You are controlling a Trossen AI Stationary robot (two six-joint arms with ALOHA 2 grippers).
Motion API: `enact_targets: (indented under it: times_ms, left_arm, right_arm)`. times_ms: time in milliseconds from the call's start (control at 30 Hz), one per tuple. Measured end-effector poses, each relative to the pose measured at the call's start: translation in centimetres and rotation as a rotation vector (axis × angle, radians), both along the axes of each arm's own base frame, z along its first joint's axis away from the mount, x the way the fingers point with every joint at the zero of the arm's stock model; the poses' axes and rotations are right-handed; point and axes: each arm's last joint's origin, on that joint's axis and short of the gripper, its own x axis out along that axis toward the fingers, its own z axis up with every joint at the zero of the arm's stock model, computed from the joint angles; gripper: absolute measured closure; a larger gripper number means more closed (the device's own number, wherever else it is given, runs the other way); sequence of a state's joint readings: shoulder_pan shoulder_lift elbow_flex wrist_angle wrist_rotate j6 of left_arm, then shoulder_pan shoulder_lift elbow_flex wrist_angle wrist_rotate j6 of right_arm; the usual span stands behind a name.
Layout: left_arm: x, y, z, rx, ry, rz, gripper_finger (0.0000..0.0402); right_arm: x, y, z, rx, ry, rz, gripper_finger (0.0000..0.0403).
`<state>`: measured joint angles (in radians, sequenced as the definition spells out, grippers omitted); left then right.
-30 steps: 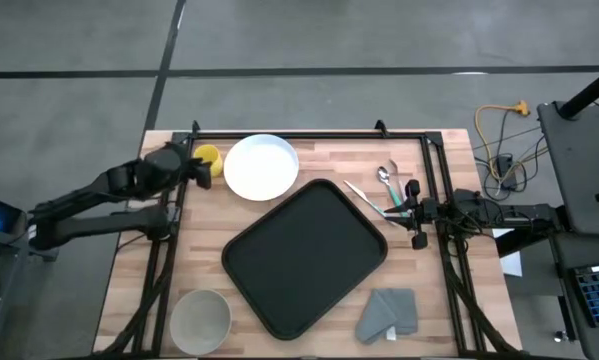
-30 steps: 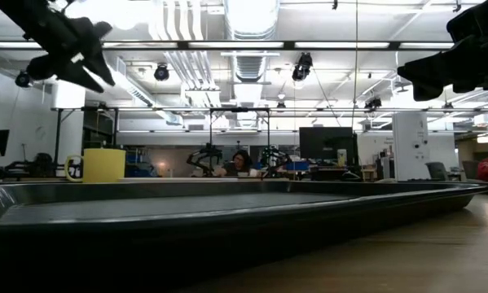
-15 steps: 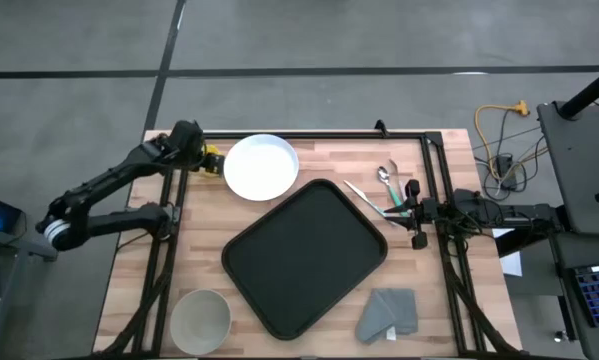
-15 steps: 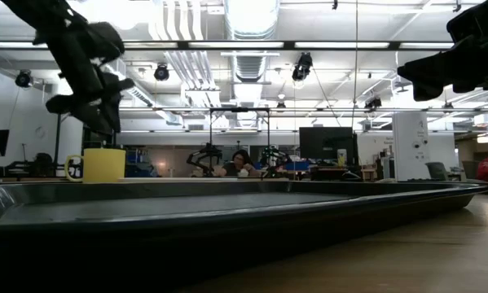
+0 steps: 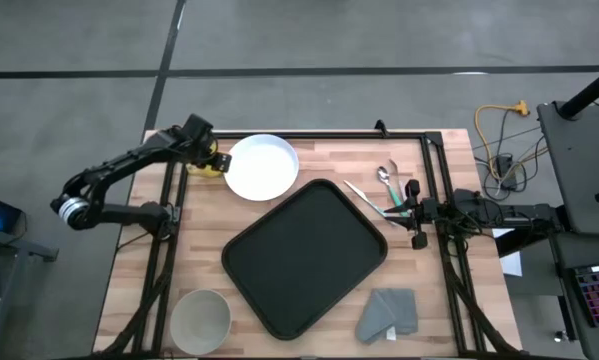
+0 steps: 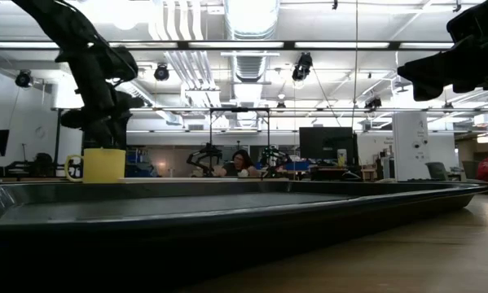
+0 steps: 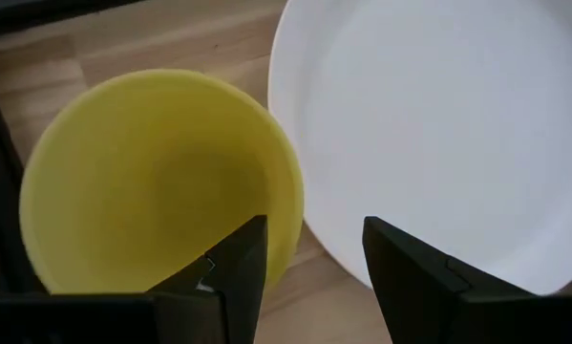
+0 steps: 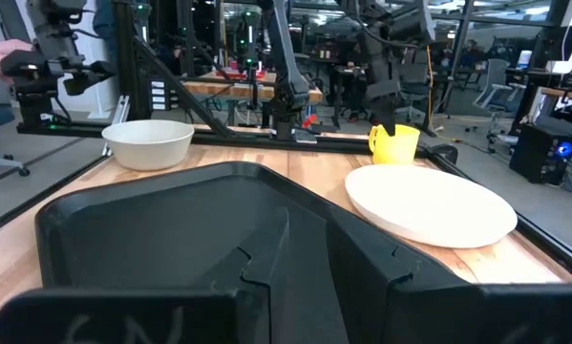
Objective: Set up tray
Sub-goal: Put the yellow mug on the black serving tray
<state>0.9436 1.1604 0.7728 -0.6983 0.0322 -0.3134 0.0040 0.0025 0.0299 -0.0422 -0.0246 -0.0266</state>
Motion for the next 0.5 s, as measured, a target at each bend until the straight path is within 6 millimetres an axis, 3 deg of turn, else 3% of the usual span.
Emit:
enact_targets:
  times_ms: [500]
  left_arm:
    - [1.0,1.4,-1.6,-0.071,0.053,-0.001,0.0242]
  right_arm:
    - [0.0,0.0,0.0,0.000,0.000,0.000,0.0335]
